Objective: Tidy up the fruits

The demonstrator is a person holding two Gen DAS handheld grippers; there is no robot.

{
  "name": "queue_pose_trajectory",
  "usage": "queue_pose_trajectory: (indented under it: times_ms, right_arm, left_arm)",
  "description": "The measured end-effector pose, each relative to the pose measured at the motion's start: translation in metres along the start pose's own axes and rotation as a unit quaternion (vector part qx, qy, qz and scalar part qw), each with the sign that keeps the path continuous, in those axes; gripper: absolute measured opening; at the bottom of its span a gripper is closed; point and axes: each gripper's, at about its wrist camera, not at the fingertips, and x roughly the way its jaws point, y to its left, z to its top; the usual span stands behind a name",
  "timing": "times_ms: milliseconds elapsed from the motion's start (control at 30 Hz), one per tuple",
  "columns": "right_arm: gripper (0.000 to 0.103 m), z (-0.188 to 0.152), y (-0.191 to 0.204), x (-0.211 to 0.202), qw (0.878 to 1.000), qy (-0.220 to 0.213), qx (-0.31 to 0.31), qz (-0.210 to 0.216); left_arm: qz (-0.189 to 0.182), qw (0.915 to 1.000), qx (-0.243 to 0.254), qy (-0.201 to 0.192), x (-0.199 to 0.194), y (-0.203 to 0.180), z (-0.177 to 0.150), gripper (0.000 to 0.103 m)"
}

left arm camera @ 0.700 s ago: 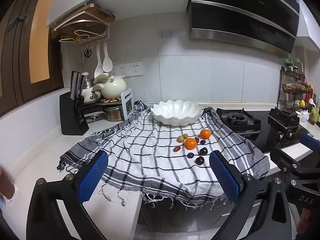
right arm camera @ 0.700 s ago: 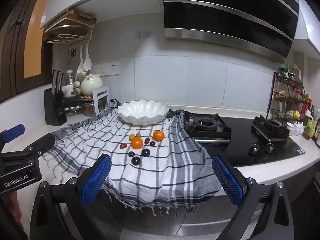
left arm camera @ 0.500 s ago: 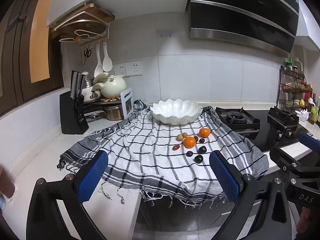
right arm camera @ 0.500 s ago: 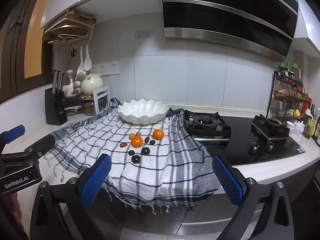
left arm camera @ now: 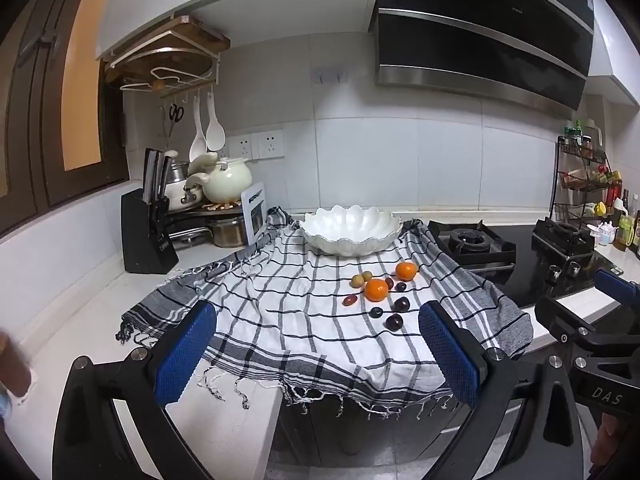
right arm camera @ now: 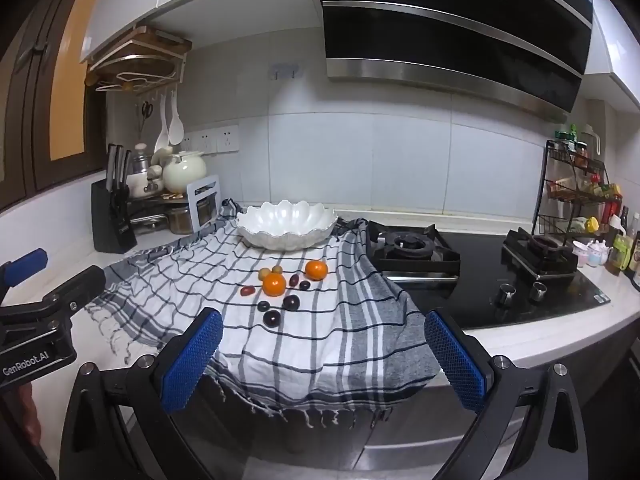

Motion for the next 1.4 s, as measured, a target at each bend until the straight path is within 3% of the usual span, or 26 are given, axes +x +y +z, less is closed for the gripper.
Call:
queue_pose_trajectory:
  times_ms: [1400]
  right_arm:
    - [0.102,0.001,-0.005,-0.011,1.0,-0.02,-0.004,-0.006]
  left_arm:
    - [-0.005,0.9999,0.003,-0.012,-0.01,-0.012,0.004,0.103]
